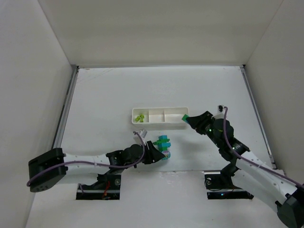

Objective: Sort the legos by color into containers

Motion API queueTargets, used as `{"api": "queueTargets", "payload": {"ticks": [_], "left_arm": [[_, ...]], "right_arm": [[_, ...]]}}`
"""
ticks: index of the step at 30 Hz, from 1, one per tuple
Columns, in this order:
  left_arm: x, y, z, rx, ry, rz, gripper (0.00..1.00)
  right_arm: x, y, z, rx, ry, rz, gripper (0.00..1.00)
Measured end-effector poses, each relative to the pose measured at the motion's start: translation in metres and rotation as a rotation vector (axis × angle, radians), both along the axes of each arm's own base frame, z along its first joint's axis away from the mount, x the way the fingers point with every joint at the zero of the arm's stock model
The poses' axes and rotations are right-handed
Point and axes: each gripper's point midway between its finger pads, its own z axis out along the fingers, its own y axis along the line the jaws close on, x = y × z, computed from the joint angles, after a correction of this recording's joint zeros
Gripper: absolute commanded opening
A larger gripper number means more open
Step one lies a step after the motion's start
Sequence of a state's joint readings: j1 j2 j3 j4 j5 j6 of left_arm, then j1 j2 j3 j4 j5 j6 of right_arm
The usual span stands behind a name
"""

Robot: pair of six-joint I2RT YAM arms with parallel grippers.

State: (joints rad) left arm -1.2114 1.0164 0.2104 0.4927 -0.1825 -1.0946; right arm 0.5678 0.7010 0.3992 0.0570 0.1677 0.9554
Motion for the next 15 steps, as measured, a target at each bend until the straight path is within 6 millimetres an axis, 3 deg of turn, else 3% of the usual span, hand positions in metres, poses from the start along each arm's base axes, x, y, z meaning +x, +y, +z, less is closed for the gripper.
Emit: {"api": "queueTargets", "payload": {"ticks": [3, 5, 7, 15], "left_arm": [[-0.008, -0.003, -0.024, 0.052, 0.062, -0.027, 0.21], [-0.011, -0.007, -0.029, 0.048, 0.087, -0.037, 0.27], [-0.012, -0.011, -0.029, 0.032, 0.099, -0.042, 0.42], [-0.013, 0.002, -0.034, 0.027, 0.129, -0.012, 0.78]], "right_arm": [[-0.004, 0.009, -0.01, -0.045, 0.028, 0.041, 0.25], [-0.005, 0.015, -0.011, -0.062, 0.033, 0.061, 0.25], [-0.005, 0.02, -0.009, -0.072, 0.031, 0.078, 0.25], [-0.008, 0.034, -0.019, -0.126, 0.05, 0.132, 0.26]]}}
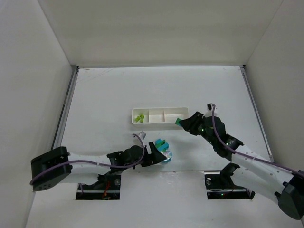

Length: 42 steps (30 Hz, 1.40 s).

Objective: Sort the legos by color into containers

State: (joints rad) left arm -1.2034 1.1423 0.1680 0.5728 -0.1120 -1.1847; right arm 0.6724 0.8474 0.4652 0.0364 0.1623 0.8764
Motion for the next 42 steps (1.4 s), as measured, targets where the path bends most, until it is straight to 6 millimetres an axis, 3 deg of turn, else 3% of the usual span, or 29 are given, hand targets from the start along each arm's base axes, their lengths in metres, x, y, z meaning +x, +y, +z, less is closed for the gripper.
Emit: {"api": "queueTargets", "payload": {"ticks": [2, 5, 7, 9, 11, 16, 20, 25, 29, 34, 42], "left_arm": [[0.001, 0.004, 0.008, -0.011, -0.007, 0.009, 0.85], [0.001, 0.013, 0.019, -0.017, -0.03, 0.016, 0.85], [0.002, 0.021, 0.027, -0.002, -0.057, 0.011, 0.8], [0.003, 0.028, 0.04, 0.01, -0.093, 0.003, 0.67], [0.007, 0.032, 0.061, 0.002, -0.134, 0.0, 0.58], [0.028, 0.033, 0.131, -0.088, -0.239, 0.048, 0.6], [0.063, 0.038, 0.166, -0.17, -0.295, 0.167, 0.6], [0.11, 0.043, 0.177, -0.25, -0.281, 0.288, 0.58], [0.134, 0.046, 0.185, -0.336, -0.264, 0.342, 0.56], [0.14, 0.037, 0.199, -0.434, -0.26, 0.318, 0.55], [0.137, 0.024, 0.198, -0.469, -0.235, 0.263, 0.46]], "right_arm": [[-0.001, 0.002, -0.005, -0.015, 0.009, 0.012, 0.26], [-0.002, 0.006, -0.009, -0.031, 0.017, 0.027, 0.26], [-0.004, 0.009, -0.01, -0.035, 0.02, 0.042, 0.25], [-0.005, 0.012, -0.01, -0.033, 0.023, 0.06, 0.25], [-0.007, 0.016, -0.008, -0.021, 0.023, 0.085, 0.25], [-0.014, 0.041, 0.008, 0.066, 0.019, 0.195, 0.25], [-0.02, 0.066, 0.033, 0.195, 0.006, 0.305, 0.25], [-0.019, 0.089, 0.069, 0.37, -0.011, 0.411, 0.25], [-0.016, 0.097, 0.079, 0.458, -0.004, 0.449, 0.25], [-0.015, 0.103, 0.082, 0.511, 0.018, 0.47, 0.25], [-0.012, 0.108, 0.087, 0.564, 0.021, 0.492, 0.25]]}}
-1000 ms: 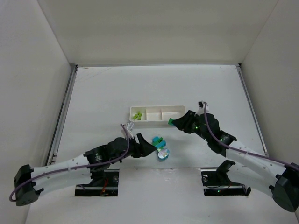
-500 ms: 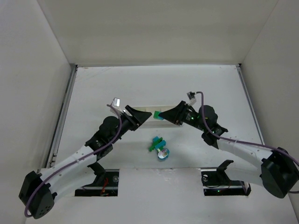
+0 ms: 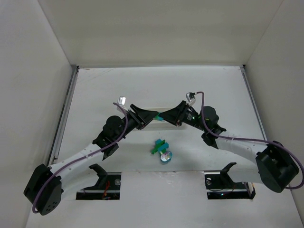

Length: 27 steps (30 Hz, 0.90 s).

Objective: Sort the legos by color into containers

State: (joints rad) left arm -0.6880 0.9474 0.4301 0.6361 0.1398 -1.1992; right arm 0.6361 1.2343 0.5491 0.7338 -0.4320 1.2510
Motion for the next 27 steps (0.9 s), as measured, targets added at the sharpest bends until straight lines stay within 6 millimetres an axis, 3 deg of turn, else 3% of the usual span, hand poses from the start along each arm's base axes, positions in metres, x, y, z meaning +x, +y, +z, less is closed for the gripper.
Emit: {"api": "queueTargets", "payload": {"ticks": [14, 23, 27], "left_arm": [[-0.001, -0.005, 0.002, -0.016, -0.003, -0.01, 0.17], [-0.007, 0.0, 0.003, -0.027, -0.01, -0.037, 0.13], [0.009, 0.019, 0.007, -0.037, -0.024, 0.049, 0.12]], "right_arm": [[0.008, -0.004, -0.002, 0.06, 0.041, -0.009, 0.25], [0.0, -0.006, -0.004, 0.077, 0.041, 0.025, 0.25], [0.014, -0.022, -0.011, 0.072, 0.052, -0.037, 0.25]]}}
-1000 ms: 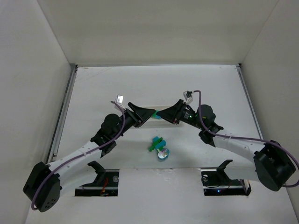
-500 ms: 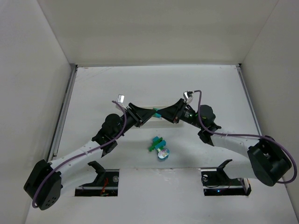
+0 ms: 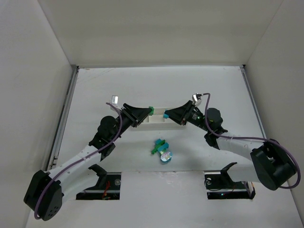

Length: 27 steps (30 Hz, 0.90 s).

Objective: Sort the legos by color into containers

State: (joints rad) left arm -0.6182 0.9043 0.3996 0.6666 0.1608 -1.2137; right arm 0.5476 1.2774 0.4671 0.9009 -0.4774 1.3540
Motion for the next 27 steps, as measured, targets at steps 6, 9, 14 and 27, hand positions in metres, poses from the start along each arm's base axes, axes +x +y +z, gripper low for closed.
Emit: {"api": "queueTargets", "payload": {"ticks": [6, 9, 14, 27], "left_arm": [[0.009, 0.013, 0.006, -0.011, -0.017, 0.052, 0.12], [0.012, 0.015, 0.005, -0.002, -0.02, 0.059, 0.13], [0.01, 0.003, -0.014, 0.08, -0.017, 0.037, 0.13], [0.02, -0.025, -0.045, 0.364, -0.082, 0.032, 0.14]], "right_arm": [[0.008, -0.008, -0.005, -0.007, 0.011, -0.035, 0.25], [0.011, -0.012, -0.006, -0.016, 0.004, -0.049, 0.24], [0.024, -0.027, -0.027, -0.134, 0.005, -0.137, 0.24], [0.076, -0.052, -0.056, -0.738, -0.109, -0.445, 0.24]]}}
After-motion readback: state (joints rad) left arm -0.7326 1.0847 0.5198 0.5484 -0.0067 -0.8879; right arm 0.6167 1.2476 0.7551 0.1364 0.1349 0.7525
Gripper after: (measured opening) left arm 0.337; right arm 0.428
